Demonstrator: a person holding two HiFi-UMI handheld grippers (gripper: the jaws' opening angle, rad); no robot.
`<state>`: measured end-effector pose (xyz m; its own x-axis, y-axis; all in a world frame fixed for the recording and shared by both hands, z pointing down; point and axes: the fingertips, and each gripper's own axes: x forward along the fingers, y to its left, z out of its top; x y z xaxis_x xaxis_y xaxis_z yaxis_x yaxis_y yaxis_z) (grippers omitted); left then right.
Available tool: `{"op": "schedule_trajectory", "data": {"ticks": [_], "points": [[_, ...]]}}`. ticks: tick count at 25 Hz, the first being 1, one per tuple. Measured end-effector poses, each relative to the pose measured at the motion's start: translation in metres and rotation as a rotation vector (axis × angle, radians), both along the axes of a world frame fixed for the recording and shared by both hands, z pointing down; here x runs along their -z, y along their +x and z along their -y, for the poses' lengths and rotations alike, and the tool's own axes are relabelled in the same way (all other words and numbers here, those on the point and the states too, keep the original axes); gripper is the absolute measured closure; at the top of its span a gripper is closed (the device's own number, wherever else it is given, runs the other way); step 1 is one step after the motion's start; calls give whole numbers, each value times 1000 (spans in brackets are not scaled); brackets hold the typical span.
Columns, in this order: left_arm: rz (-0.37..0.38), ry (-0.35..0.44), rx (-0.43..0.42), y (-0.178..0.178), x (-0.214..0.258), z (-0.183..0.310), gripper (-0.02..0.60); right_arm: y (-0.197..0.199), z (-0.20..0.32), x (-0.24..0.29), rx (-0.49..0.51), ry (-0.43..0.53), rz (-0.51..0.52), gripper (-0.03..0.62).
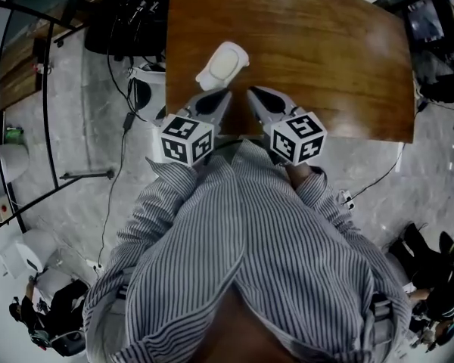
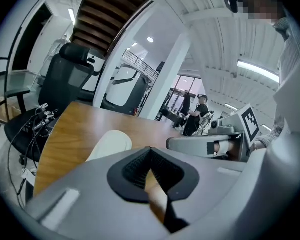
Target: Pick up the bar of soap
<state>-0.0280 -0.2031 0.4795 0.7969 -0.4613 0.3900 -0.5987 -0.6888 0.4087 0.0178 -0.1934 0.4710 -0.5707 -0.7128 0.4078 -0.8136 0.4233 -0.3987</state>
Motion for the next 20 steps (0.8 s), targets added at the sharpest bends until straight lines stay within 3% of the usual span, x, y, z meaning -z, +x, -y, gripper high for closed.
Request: {"op": "schedule_trajectory", "data": {"ticks": [6,11,20], "points": [[45,7,28,4,-3,26,578,3,19,-4,51,-22,-11,588],[167,26,-12,5,-13,38,578,7,32,-5,72,-31,2,588],[460,72,-63,4,-40,69,351,20,43,-10,72,-45,34,588]]}}
